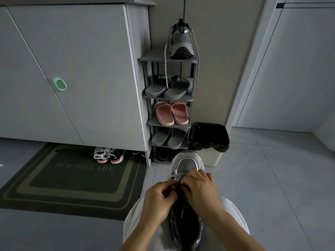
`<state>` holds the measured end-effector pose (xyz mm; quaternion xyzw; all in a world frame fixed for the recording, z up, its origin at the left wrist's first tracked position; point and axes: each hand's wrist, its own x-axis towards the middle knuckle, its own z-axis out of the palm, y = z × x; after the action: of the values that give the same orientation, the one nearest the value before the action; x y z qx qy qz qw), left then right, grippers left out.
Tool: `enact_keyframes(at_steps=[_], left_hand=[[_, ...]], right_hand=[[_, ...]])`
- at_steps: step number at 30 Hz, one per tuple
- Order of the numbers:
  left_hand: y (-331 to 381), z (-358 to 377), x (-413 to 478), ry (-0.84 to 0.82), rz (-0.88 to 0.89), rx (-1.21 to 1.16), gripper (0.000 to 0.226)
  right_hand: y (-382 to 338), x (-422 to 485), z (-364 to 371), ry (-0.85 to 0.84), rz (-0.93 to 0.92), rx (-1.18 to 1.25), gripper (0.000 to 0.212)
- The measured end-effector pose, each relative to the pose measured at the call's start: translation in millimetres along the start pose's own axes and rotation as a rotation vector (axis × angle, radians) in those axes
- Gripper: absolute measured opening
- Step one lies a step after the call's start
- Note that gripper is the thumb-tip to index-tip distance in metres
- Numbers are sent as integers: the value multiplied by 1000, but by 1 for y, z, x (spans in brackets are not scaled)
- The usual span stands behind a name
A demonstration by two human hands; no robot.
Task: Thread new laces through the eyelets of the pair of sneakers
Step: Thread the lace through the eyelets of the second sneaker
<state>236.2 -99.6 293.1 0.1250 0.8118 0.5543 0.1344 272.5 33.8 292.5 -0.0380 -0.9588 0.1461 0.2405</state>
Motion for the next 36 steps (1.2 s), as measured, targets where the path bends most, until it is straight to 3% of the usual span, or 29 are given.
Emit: enact_keyframes(at_steps=[5, 7, 9, 11, 14, 18, 22, 25, 28, 30, 33, 36], left_hand=[[-2, 1, 2, 27, 3, -85, 16], [-1, 2, 8, 63, -35, -156, 22], [3, 2, 12, 80, -129, -319, 22], [5, -4, 16, 119, -208, -517, 21], [0, -47, 30, 279, -280, -765, 16], [-36, -155, 48, 669, -395, -1008, 18], [-77, -216, 46, 908, -469, -783, 25], [-74, -182, 45, 761, -545, -275, 9], [-57, -120, 37, 533, -252, 289, 38], [-37, -76, 21, 289, 74, 276, 32], [-17, -15, 5, -91, 307, 290, 30], [-13, 1, 11, -40, 245, 240, 15]], right_hand=[[-2, 4, 0, -23, -28, -47, 18], [-2, 5, 2, -35, -43, -21, 16], [1, 4, 3, -60, -61, 102, 15], [10, 2, -3, -91, 51, 357, 27], [35, -2, -15, -78, 233, 520, 33], [62, -15, -21, -271, 362, 565, 30], [60, -18, -16, -356, 488, 738, 20], [56, -16, -14, -328, 630, 933, 5], [52, -15, -11, -261, 665, 1004, 3], [48, -15, -12, -185, 594, 1026, 17], [39, -11, -16, -207, 432, 969, 31], [31, -3, -20, -160, 471, 1087, 24]])
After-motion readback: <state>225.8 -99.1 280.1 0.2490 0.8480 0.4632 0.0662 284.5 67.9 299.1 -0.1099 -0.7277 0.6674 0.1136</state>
